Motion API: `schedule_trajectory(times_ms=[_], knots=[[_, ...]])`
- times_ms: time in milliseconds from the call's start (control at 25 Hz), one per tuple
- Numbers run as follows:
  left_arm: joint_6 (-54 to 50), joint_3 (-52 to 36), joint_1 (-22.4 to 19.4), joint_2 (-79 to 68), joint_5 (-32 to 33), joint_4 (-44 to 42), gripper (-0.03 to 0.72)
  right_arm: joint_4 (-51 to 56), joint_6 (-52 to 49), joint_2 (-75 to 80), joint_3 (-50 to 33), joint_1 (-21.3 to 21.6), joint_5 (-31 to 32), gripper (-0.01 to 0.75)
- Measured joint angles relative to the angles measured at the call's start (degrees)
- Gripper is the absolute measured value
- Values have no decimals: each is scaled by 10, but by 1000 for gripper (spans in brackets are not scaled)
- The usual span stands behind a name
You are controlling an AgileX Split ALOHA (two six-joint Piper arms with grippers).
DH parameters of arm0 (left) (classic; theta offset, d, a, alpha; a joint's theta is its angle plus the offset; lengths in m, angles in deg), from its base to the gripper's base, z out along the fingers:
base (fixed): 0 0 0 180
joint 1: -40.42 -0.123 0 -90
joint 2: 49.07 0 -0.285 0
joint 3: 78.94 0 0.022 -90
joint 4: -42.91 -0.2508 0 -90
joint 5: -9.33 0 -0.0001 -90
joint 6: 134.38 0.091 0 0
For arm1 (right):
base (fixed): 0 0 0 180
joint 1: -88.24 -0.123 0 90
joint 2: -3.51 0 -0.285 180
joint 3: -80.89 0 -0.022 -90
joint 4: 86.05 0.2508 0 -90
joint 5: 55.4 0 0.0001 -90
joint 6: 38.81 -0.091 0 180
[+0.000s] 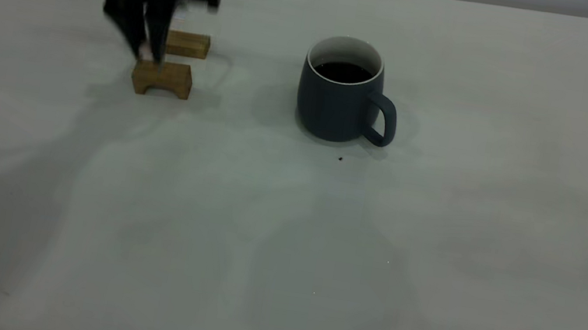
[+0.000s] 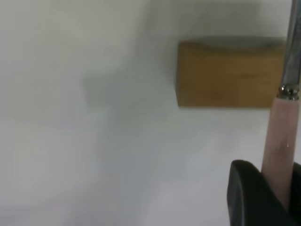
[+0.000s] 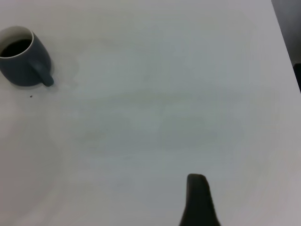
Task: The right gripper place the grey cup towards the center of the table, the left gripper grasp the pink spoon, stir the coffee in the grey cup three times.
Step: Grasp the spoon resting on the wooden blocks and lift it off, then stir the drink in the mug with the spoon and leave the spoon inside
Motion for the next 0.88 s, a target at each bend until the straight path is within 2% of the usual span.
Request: schedule_trajectory(times_ms=[120,160,280,480,640,880], knots=[[-64,87,0,11,126,47,158,0,0,0,0,0,0,587],[-98,113,0,12,145,69,158,0,0,0,0,0,0,587],[-199,167,0,13,145,149,158,0,0,0,0,0,0,587],[-301,197,0,13,145,360,158,0,0,0,0,0,0,587],[-324,198,0,0,145,509,158,0,0,0,0,0,0,587],[-336,198,6,-56,145,635,158,0,1,0,0,0,0,587]])
